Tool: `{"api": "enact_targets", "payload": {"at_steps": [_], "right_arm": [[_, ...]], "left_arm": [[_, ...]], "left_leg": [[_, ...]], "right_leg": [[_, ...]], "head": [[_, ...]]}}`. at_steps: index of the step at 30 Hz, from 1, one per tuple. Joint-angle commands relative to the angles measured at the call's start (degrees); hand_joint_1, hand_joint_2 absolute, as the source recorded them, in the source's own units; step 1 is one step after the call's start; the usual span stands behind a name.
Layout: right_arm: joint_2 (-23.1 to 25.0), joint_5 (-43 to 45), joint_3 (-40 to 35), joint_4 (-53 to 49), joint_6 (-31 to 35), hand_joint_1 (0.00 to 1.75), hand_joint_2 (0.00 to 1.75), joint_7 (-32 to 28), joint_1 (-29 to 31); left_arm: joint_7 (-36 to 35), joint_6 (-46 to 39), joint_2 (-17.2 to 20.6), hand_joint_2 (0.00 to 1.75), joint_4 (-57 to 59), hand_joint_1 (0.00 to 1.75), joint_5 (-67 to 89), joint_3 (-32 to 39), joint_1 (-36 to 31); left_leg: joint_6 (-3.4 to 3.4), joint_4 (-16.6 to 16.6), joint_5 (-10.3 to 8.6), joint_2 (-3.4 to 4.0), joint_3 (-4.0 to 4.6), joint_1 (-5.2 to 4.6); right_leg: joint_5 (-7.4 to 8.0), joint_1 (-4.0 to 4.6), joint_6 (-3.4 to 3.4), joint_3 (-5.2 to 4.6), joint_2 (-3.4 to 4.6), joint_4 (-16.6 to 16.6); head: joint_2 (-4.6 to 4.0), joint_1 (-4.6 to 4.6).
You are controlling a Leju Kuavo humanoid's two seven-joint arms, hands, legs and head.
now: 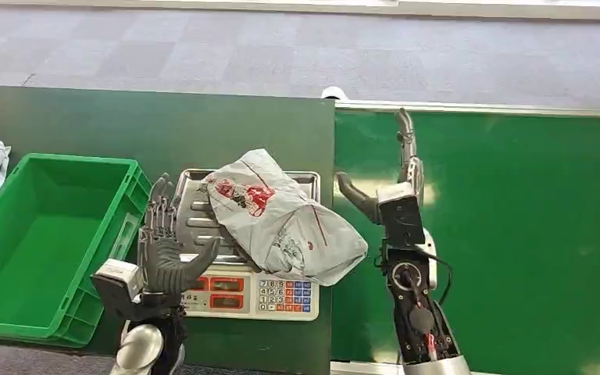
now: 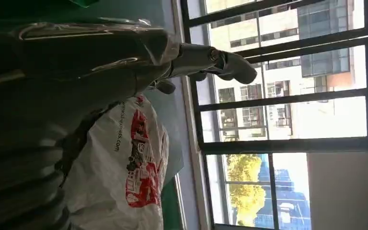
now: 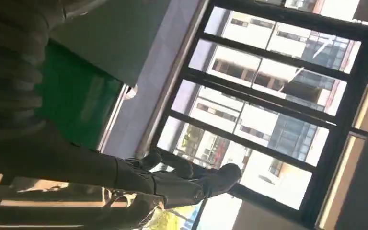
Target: Moved the parcel from conveyor to table for the left to box.
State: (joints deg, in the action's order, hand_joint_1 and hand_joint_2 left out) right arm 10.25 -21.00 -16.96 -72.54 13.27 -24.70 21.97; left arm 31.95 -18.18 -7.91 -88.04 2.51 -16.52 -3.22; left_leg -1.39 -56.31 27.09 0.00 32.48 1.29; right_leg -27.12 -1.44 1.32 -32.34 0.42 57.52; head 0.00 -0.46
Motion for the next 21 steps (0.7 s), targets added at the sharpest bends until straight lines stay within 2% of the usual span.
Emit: {"api": "enact_targets", "payload": {"at_steps": [1, 5, 6, 10, 13, 15, 17, 21], "right_arm": [[-5.68, -4.09, 2.11, -11.31, 3.30, 0.00, 1.75, 1.96, -9.89], [-7.53, -4.39, 8.70, -20.43, 4.75, 0.00, 1.75, 0.53, -25.26], [-7.50, -4.31, 9.10, -21.15, 4.46, 0.00, 1.75, 0.08, -26.21], [-7.03, -4.65, 8.83, -21.28, 4.06, 0.00, 1.75, 0.46, -25.37], [-7.52, -6.07, 8.38, -22.52, 3.79, 0.00, 1.75, 2.51, -28.76], [-7.43, -5.29, 7.03, -21.30, 3.46, 0.00, 1.75, 1.41, -29.95], [-6.48, -3.96, 5.62, -19.17, 3.81, 0.00, 1.75, -0.19, -29.15], [-6.29, -6.06, 2.12, -15.47, 1.79, 0.00, 1.75, 0.37, -25.32]], "left_arm": [[-0.33, 0.00, 0.56, 1.75, -2.25, 0.00, 0.97, 2.98, 3.77], [0.41, 1.99, 1.75, 1.75, -6.61, 0.00, 2.89, 5.88, 8.58], [0.46, 2.25, 1.63, 1.75, -6.72, 0.00, 2.99, 6.11, 8.71], [0.44, 2.26, 1.28, 1.75, -6.37, 0.00, 3.09, 6.04, 8.28], [0.08, 3.06, 3.14, 1.75, -7.00, 0.00, 5.18, 4.20, 8.09], [-1.58, 2.46, 3.75, 1.75, -6.26, 0.00, 7.80, 3.18, 6.27], [-2.53, 2.00, 4.30, 1.75, -4.93, 0.00, 9.72, 2.02, 3.49], [-5.79, 1.72, 4.65, 1.75, -3.28, 0.00, 13.47, 0.64, 0.08]], "left_leg": [[0.16, 0.12, -0.02, -0.05, -0.11, 0.00], [0.04, 0.13, 0.03, -0.29, -0.16, 0.04], [0.08, 0.19, 0.03, -0.39, -0.20, 0.03], [0.07, 0.02, 0.17, -0.10, 0.04, -0.01], [0.07, 0.05, 0.12, -0.06, 0.07, -0.02], [0.09, 0.11, 0.08, -0.24, 0.03, 0.01], [0.06, 0.07, 0.09, -0.16, 0.01, 0.01], [0.14, 0.15, 0.04, 0.00, -0.06, 0.00]], "right_leg": [[0.01, 0.05, -0.15, 0.15, -0.12, -0.15], [-0.10, 0.06, -0.06, 0.26, -0.33, -0.20], [-0.13, 0.06, -0.09, 0.34, -0.45, -0.27], [-0.12, 0.02, -0.09, 0.01, -0.13, -0.05], [-0.09, 0.01, -0.10, -0.04, -0.14, -0.06], [-0.10, 0.04, -0.14, 0.06, -0.33, -0.13], [-0.09, 0.03, -0.09, 0.04, -0.24, -0.09], [0.01, 0.06, -0.21, 0.06, -0.12, -0.16]], "head": [[0.00, 0.00], [0.00, 0.00], [0.00, 0.00], [0.00, 0.00], [0.00, -0.02], [0.00, 0.00], [0.00, 0.02], [0.00, 0.00]]}}
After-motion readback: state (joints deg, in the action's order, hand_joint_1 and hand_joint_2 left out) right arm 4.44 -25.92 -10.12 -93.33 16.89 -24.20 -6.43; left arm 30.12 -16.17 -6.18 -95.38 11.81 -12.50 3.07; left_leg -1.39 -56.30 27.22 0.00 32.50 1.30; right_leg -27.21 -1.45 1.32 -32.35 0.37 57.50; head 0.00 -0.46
